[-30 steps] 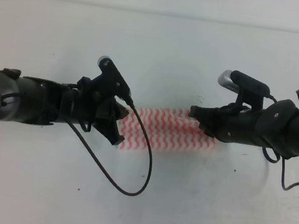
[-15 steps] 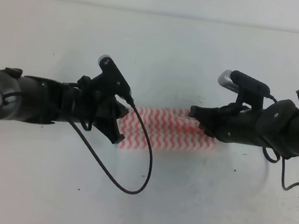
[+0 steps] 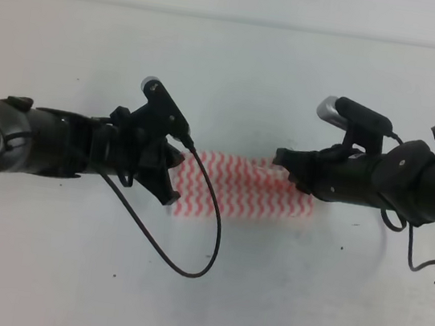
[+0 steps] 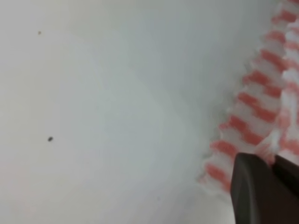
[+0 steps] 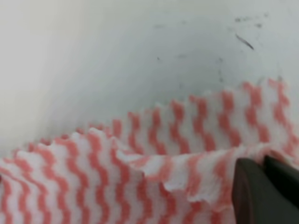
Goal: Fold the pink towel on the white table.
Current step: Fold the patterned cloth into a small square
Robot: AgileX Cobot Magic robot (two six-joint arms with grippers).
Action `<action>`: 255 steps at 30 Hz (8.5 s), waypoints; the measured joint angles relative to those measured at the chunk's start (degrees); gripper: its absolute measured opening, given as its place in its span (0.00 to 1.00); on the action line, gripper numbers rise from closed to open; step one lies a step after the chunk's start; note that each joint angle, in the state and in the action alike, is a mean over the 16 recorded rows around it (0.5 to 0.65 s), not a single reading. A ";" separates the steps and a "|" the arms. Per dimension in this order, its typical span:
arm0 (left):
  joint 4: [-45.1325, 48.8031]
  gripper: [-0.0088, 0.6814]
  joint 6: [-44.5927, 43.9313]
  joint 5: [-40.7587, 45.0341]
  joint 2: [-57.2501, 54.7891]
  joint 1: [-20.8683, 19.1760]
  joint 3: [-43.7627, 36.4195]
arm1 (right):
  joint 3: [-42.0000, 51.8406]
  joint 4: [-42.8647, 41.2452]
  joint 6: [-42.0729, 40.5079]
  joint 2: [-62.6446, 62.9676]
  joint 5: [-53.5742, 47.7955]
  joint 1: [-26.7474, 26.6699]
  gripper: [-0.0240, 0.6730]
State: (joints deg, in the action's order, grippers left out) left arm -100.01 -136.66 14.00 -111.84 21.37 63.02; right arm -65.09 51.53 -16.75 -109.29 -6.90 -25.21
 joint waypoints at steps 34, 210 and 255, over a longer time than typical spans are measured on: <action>0.00 0.01 0.00 -0.06 -0.33 0.02 0.46 | -0.91 -0.45 -0.20 -0.76 0.27 0.00 0.01; 4.16 0.02 17.00 14.77 -6.95 4.48 7.92 | -1.30 -1.64 -1.76 -0.96 0.06 0.03 0.01; 1.65 0.02 11.10 15.74 -11.41 6.25 12.08 | -1.30 -1.84 -1.76 -1.90 -0.69 0.04 0.01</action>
State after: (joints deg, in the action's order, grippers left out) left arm -98.36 -125.56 29.73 -123.25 27.62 75.10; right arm -66.40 49.69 -18.51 -111.19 -7.59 -25.17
